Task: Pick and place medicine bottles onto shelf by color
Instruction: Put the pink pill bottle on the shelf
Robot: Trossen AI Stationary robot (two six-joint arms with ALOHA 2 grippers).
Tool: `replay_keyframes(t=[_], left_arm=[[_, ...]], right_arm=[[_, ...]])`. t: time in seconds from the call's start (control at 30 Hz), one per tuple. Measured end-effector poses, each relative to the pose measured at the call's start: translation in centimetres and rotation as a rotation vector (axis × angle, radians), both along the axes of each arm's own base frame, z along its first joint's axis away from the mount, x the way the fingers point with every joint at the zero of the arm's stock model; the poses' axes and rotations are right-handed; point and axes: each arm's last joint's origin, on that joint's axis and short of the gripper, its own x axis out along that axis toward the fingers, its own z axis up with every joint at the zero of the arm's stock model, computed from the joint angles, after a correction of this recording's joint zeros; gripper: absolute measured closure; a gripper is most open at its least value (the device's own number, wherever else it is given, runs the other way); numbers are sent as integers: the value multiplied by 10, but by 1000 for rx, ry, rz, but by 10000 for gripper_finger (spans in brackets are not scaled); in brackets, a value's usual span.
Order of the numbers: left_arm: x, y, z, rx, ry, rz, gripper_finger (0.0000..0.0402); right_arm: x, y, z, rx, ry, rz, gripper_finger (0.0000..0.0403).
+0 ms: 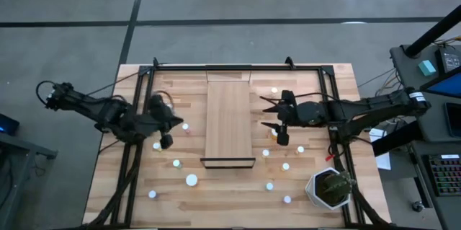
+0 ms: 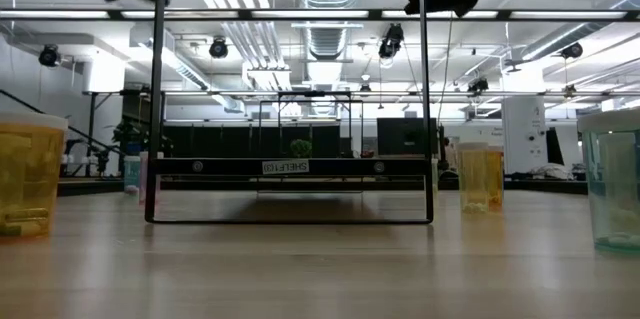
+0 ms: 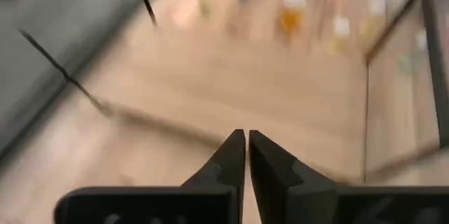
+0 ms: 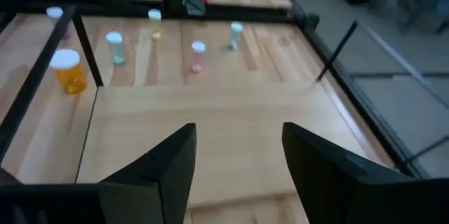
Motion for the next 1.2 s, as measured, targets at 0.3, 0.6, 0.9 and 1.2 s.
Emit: replay_keyframes(t=[0.3,0.6,0.9,1.2], left_arm=[[29,-9,-30,-40,273,-79,260],[36,20,-92,85,537,-42,170],[35,44,-121,7,462,-46,200],[33,45,-136,-30,444,-60,228]], right_arm=[[6,1,1,-163,-152,64,199],[6,1,0,-207,-157,78,199],[7,0,5,-251,-199,85,199],[7,0,3,-250,-195,85,199]])
